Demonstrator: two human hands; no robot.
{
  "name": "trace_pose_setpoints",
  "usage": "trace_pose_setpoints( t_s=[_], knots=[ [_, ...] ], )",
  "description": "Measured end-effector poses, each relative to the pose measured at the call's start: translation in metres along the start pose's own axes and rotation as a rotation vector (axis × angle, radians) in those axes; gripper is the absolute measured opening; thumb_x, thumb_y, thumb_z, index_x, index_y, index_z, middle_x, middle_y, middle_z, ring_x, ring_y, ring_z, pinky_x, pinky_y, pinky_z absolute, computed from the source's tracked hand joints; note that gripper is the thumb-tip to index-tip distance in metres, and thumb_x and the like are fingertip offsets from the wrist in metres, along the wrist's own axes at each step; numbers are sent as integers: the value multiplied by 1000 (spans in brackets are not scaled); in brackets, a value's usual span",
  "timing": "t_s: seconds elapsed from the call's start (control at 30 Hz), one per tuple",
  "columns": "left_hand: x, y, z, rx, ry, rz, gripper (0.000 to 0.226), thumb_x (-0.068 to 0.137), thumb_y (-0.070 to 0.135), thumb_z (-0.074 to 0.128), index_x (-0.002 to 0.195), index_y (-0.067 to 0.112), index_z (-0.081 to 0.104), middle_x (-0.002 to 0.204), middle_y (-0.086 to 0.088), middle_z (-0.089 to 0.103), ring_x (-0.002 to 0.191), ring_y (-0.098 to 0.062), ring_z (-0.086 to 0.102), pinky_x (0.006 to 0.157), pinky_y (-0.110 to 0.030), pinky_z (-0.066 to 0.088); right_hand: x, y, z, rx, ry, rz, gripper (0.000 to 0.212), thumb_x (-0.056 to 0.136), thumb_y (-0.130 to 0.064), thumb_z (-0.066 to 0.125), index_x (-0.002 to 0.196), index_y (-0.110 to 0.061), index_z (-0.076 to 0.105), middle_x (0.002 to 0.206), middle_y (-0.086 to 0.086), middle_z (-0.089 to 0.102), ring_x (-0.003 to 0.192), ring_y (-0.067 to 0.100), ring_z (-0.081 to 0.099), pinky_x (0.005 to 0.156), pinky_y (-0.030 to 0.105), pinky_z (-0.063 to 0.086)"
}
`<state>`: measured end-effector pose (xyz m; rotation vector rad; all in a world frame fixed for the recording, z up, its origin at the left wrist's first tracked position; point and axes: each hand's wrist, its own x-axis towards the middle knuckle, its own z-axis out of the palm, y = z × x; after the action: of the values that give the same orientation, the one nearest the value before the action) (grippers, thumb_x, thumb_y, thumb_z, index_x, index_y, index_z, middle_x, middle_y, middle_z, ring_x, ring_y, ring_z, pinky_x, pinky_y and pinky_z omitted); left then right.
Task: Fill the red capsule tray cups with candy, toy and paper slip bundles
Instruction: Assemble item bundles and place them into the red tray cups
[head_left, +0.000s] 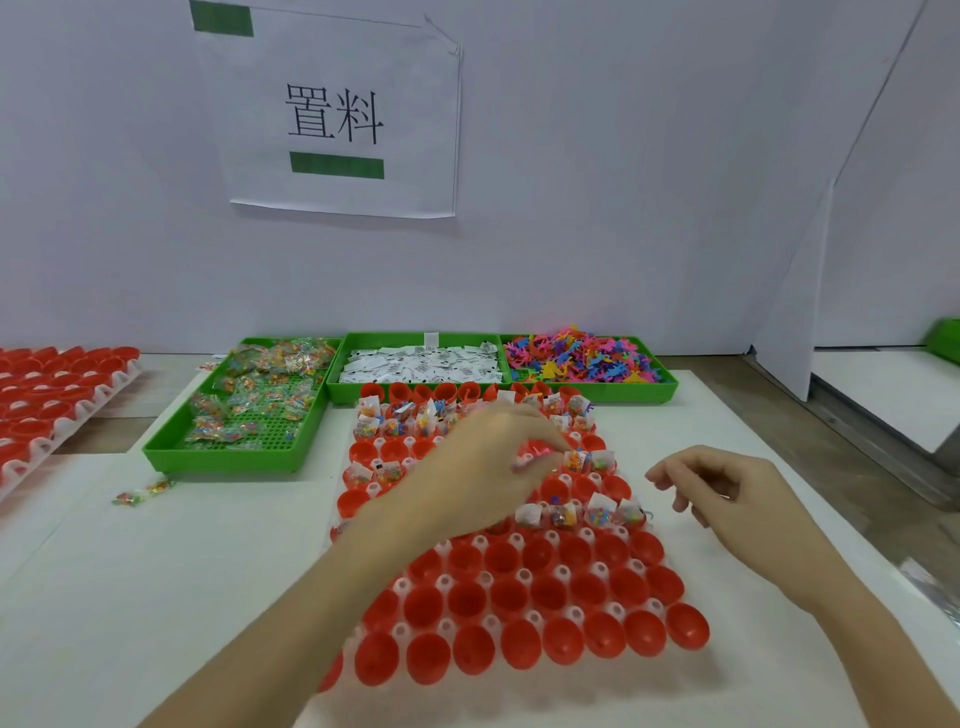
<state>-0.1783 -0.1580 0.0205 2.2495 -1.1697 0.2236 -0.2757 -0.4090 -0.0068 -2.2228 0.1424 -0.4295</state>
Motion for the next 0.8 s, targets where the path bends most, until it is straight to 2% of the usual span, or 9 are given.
trace_pose_setpoints(
  t_s=[0.13, 0.23, 0.3, 0.37, 0.43, 0.5, 0.67, 0.73, 0.8],
  knots=[
    [-47, -58, -41, 149, 216, -189, 23, 100, 29, 61, 117, 21, 74, 122, 11, 67, 118, -7, 55, 106, -26, 38, -1, -3, 5, 44, 1, -46, 25, 100, -11, 59, 86, -20, 78, 79, -5, 74, 61, 6, 61, 58, 9, 45],
    [-87, -112, -64, 344, 342, -467, 24, 98, 17, 63, 117, 6, 72, 122, -11, 69, 119, -31, 59, 107, -48, 44, -1, -4, 9, 87, 19, -87, 26, 101, -8, 58, 86, -18, 77, 78, 1, 72, 61, 13, 62, 57, 11, 45],
    [-108, -141, -71, 406, 335, -684, 27, 99, 15, 61, 119, -2, 70, 123, -23, 68, 117, -45, 58, 103, -56, 44, 0, -5, 12, 126, 30, -105, 27, 101, -8, 57, 86, -18, 77, 77, 4, 71, 60, 16, 61, 57, 12, 45],
    [-121, -156, -74, 424, 276, -796, 29, 102, 21, 58, 116, -1, 72, 121, -24, 69, 116, -46, 58, 100, -53, 45, 0, -6, 16, 146, 37, -120, 28, 101, -7, 56, 86, -18, 76, 76, 5, 70, 59, 16, 60, 56, 12, 45],
    [-125, -161, -75, 440, 249, -751, 29, 103, 25, 57, 110, 3, 75, 115, -18, 73, 114, -42, 61, 95, -49, 47, 0, -8, 20, 146, 39, -132, 28, 102, -7, 56, 86, -18, 76, 75, 5, 70, 58, 14, 60, 56, 12, 45],
    [-125, -162, -76, 422, 263, -681, 26, 102, 24, 59, 100, 4, 77, 103, -15, 74, 103, -39, 64, 85, -47, 51, 1, -11, 24, 134, 25, -145, 28, 102, -7, 56, 87, -19, 76, 75, 5, 70, 58, 14, 60, 57, 12, 46],
    [-129, -162, -83, 457, 269, -446, 24, 99, 17, 66, 83, 3, 76, 79, -11, 74, 74, -37, 67, 68, -47, 54, 12, -28, 31, 61, -65, -205, 23, 100, -17, 59, 88, -27, 76, 80, 3, 72, 63, 16, 65, 66, 25, 57],
    [-130, -161, -87, 493, 233, -336, 30, 100, 24, 63, 80, 6, 77, 70, -6, 73, 63, -34, 67, 63, -41, 50, 23, -38, 32, 2, -85, -228, 22, 100, -24, 59, 87, -32, 75, 78, -2, 72, 66, 17, 67, 67, 27, 57],
    [-132, -160, -92, 468, 201, -314, 21, 96, 22, 66, 85, 10, 79, 69, -2, 74, 61, -31, 68, 62, -34, 42, 36, -47, 35, -37, -101, -250, 22, 100, -24, 59, 87, -32, 74, 78, -5, 72, 66, 16, 67, 66, 30, 58]
  ],
)
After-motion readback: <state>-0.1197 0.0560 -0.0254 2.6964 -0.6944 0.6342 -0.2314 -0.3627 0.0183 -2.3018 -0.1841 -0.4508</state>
